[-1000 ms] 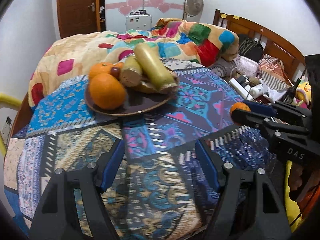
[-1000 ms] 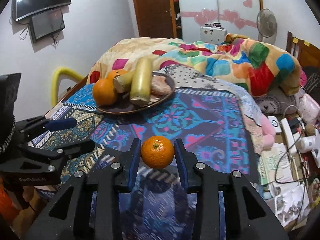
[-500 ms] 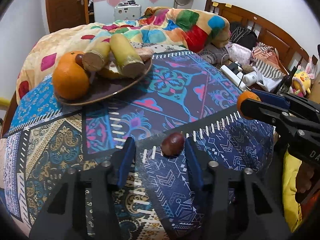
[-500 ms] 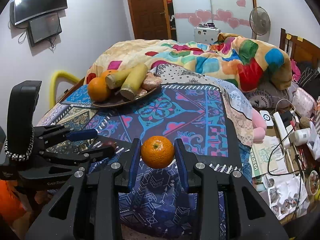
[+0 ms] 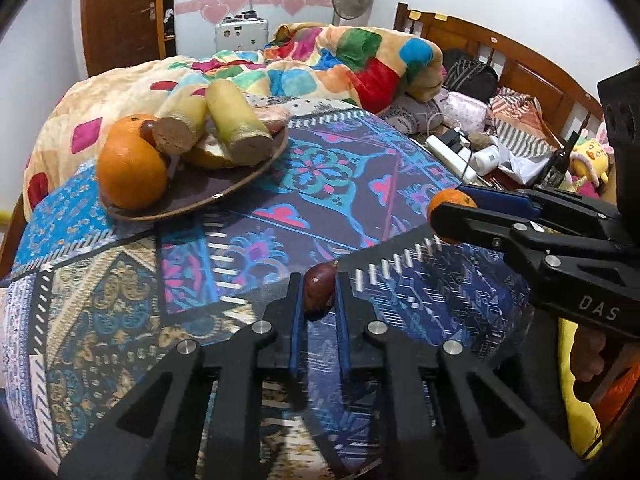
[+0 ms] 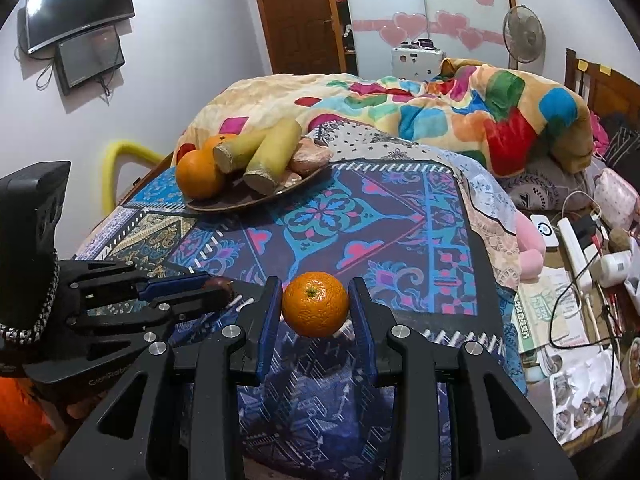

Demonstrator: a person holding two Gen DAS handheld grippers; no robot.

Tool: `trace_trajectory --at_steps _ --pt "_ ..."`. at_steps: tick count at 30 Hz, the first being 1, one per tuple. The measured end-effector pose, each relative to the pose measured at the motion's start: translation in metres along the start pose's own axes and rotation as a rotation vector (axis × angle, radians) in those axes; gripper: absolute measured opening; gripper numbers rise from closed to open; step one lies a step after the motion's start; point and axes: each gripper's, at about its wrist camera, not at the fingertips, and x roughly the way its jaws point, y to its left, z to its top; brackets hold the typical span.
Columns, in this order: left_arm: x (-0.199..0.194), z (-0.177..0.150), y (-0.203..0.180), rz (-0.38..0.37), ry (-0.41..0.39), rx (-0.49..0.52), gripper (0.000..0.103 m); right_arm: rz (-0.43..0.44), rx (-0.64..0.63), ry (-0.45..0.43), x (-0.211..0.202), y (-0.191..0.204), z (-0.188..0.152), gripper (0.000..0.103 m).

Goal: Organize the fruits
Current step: 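Carry the date with the left tool while the right tool carries the tangerine onto the plate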

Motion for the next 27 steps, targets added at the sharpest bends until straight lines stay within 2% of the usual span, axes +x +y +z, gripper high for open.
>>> trace_trajectory --at_steps 16,27 --pt "-0.038 0.022 0.097 0.122 -0.098 -0.098 0.014 0.063 -0.074 -0.019 0.042 0.04 0.043 0.031" --pt "-0.042 0.034 0.127 0.12 -0.136 -0.094 0.014 0.086 -0.176 0.018 0.087 0.078 0.068 0.032"
